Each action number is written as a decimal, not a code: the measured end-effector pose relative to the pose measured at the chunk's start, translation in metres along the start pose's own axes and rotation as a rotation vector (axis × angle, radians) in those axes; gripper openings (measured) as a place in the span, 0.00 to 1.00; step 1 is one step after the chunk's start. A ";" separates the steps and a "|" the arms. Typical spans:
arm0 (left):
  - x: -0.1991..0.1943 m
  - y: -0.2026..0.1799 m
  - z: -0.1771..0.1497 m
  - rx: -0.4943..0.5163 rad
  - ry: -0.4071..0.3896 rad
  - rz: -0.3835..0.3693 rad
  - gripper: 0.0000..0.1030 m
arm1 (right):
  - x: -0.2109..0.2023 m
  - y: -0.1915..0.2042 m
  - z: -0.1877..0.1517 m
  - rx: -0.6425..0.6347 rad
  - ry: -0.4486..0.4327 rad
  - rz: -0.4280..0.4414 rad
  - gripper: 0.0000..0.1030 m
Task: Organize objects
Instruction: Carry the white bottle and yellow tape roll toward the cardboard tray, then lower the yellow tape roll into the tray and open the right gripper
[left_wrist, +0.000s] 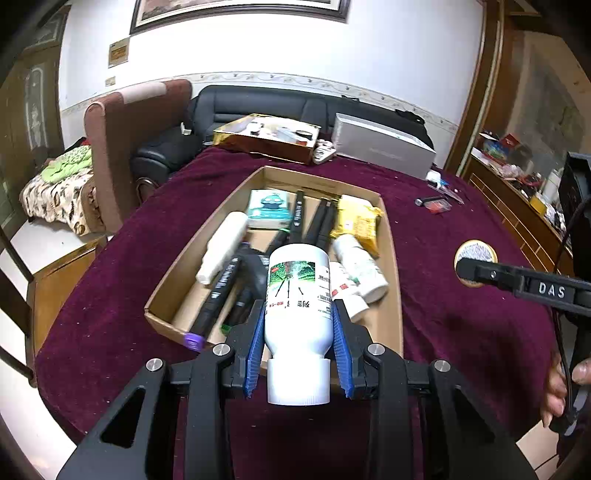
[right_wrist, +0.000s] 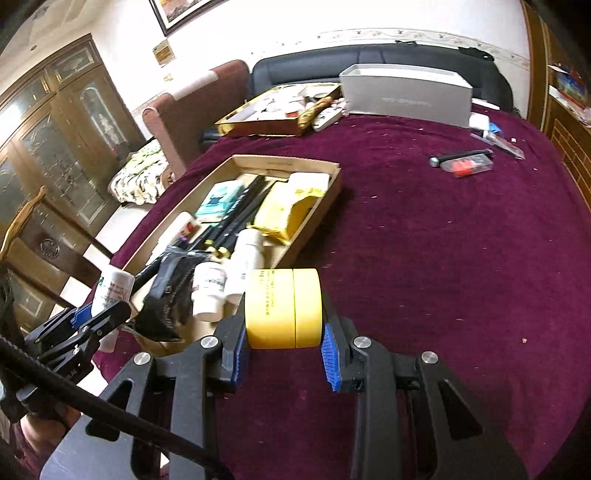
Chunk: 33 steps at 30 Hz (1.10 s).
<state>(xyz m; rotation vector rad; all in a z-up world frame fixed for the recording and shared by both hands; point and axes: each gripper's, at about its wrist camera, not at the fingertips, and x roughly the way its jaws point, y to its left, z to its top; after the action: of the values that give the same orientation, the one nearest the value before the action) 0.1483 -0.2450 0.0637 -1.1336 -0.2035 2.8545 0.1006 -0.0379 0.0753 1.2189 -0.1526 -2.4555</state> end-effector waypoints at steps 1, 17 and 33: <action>0.001 0.004 0.001 -0.006 0.000 0.003 0.29 | 0.001 0.003 0.000 -0.002 0.003 0.004 0.30; 0.027 0.036 0.026 -0.029 0.016 0.027 0.29 | 0.042 0.052 0.005 -0.060 0.080 0.110 0.30; 0.080 0.038 0.080 0.008 0.051 0.012 0.28 | 0.083 0.042 0.078 0.052 0.093 0.137 0.30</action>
<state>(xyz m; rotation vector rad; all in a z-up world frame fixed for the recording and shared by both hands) 0.0354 -0.2823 0.0614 -1.2085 -0.1828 2.8296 0.0067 -0.1148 0.0726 1.2976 -0.2668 -2.2857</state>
